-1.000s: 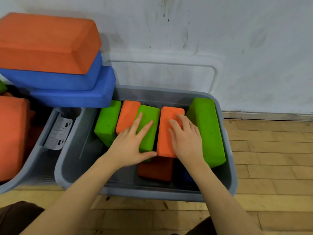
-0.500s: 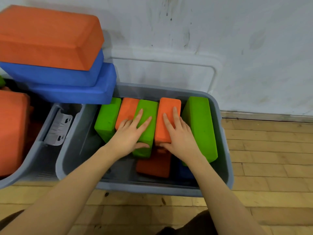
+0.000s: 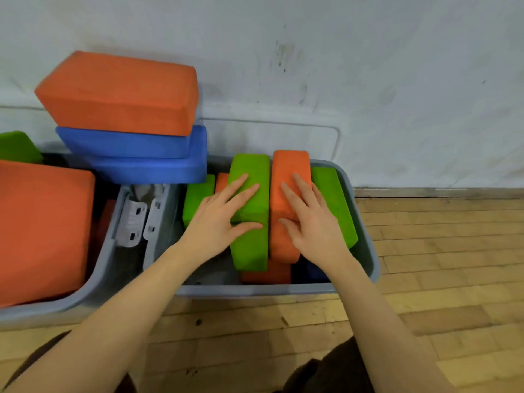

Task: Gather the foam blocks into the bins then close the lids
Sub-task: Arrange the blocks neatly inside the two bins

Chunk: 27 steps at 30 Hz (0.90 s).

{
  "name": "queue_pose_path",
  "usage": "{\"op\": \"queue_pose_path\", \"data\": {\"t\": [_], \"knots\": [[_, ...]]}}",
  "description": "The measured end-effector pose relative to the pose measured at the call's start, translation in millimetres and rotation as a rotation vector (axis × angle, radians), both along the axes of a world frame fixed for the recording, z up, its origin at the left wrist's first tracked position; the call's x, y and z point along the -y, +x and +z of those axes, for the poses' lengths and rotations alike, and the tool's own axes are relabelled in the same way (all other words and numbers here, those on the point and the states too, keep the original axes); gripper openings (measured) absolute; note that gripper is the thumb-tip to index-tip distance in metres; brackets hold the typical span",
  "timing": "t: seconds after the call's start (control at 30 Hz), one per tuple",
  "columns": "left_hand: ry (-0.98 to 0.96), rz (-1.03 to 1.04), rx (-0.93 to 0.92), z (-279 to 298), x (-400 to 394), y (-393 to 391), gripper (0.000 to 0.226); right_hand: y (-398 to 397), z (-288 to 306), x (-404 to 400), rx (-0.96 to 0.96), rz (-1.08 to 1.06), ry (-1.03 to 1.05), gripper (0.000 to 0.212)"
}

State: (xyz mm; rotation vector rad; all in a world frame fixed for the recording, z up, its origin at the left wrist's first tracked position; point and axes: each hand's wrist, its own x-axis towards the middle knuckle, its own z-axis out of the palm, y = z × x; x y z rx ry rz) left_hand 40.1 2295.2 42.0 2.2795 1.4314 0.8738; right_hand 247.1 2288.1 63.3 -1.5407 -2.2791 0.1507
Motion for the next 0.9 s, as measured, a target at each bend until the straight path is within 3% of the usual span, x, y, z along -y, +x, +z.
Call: {"op": "queue_pose_path", "data": {"t": [0.27,0.63,0.73,0.9], "knots": [[0.22,-0.009,0.092,52.8,27.7,-60.2,0.066,-45.4,62.0,27.4,-0.049,0.062,0.1,0.061],[0.032,0.057,0.133,44.7,13.4,-113.9,0.077,-92.6,55.8,10.7,0.048,0.098,-0.093,0.059],[0.047,0.041,0.024,34.7,2.4,-114.0,0.078,-91.6,53.2,3.7,-0.011,0.078,-0.166,0.059],[0.083,0.054,0.069,13.7,10.7,-114.0,0.075,-96.4,18.4,-2.0,-0.095,0.106,-0.203,0.059]]}}
